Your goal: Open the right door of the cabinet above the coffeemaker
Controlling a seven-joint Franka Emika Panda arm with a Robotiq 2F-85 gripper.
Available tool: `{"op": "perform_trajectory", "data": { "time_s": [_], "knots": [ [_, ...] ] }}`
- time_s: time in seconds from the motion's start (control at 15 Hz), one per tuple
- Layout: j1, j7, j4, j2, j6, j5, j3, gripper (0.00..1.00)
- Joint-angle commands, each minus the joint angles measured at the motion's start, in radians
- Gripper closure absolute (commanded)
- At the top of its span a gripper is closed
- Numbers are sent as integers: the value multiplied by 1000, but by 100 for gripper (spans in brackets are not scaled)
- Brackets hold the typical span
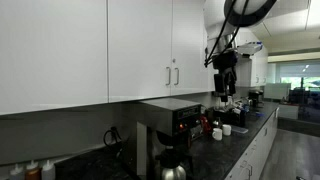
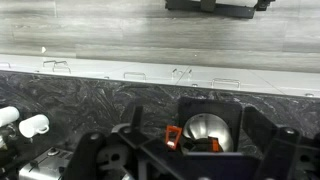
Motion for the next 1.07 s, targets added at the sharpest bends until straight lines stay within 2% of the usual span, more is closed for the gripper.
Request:
{"op": "perform_trajectory", "data": {
  "time_s": [0.0, 0.53, 1.0],
  "knots": [
    [20, 7, 2, 2, -3, -8, -18, 0],
    [20, 7, 2, 2, -3, -8, -18, 0],
    [-30, 48, 94, 17, 23, -81, -67, 0]
  ]
}}
